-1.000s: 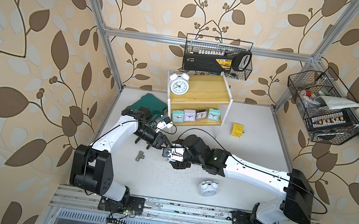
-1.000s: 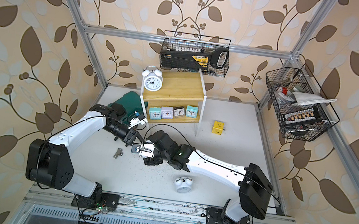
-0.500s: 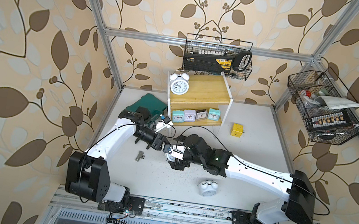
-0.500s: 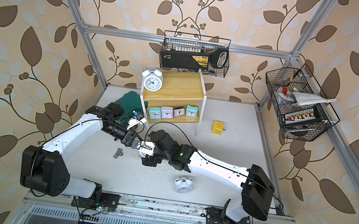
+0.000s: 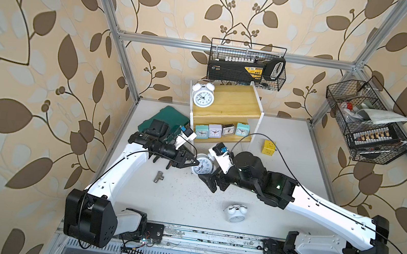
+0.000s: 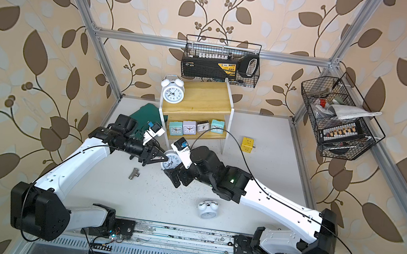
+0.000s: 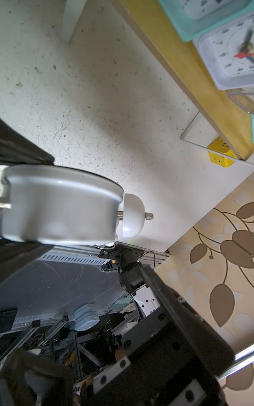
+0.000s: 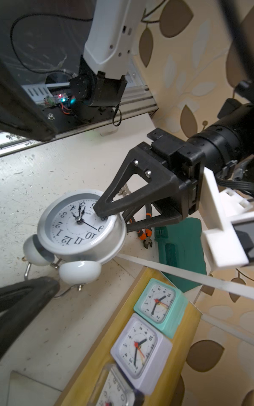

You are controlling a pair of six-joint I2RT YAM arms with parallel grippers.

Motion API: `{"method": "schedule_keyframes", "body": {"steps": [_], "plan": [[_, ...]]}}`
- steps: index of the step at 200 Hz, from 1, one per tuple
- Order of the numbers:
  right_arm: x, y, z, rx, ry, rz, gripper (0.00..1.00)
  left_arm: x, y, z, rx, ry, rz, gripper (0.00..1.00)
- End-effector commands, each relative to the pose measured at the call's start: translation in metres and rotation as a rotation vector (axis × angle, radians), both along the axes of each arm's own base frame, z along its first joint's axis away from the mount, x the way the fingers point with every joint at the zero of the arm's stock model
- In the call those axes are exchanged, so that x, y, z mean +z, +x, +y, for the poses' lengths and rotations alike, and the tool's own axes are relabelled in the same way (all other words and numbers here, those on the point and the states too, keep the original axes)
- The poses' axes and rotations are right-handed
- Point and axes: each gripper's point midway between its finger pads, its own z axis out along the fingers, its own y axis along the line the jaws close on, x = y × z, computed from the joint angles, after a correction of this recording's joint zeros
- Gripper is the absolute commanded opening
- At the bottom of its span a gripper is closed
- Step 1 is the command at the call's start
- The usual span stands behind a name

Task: Place the alarm clocks on the shelf by style
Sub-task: Pick up the alarm from the center of the board.

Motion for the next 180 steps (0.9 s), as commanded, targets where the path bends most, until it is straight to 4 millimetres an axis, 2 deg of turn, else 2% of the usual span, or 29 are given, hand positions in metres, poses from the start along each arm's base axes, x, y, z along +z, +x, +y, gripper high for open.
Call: {"method": "schedule_keyframes", "body": {"steps": [1, 32, 61, 84, 126, 159, 180], "plan": [[-0.001, 0.004, -0.012, -0.202, 0.139, 0.217, 0.99, 0.028, 0.016, -0.005, 0.023, -0.072, -0.122, 0.01], [0.005, 0.017, -0.028, -0.457, 0.340, 0.386, 0.99, 0.039, 0.032, -0.004, 0.083, -0.072, -0.184, 0.03], [0.012, 0.023, -0.017, -0.537, 0.594, 0.548, 0.99, 0.047, 0.043, 0.000, 0.147, -0.059, -0.226, 0.04], [0.008, 0.030, -0.006, -0.573, 0.758, 0.651, 0.99, 0.050, 0.043, 0.001, 0.162, -0.057, -0.237, 0.05], [0.009, 0.040, 0.018, -0.603, 0.854, 0.725, 0.99, 0.047, 0.040, 0.001, 0.171, -0.058, -0.226, 0.05], [-0.004, 0.052, 0.013, -0.699, 0.951, 0.751, 0.99, 0.046, 0.039, 0.000, 0.171, -0.055, -0.232, 0.05], [-0.004, 0.058, 0.009, -0.732, 0.997, 0.738, 0.99, 0.044, 0.039, 0.000, 0.171, -0.054, -0.230, 0.05]]}}
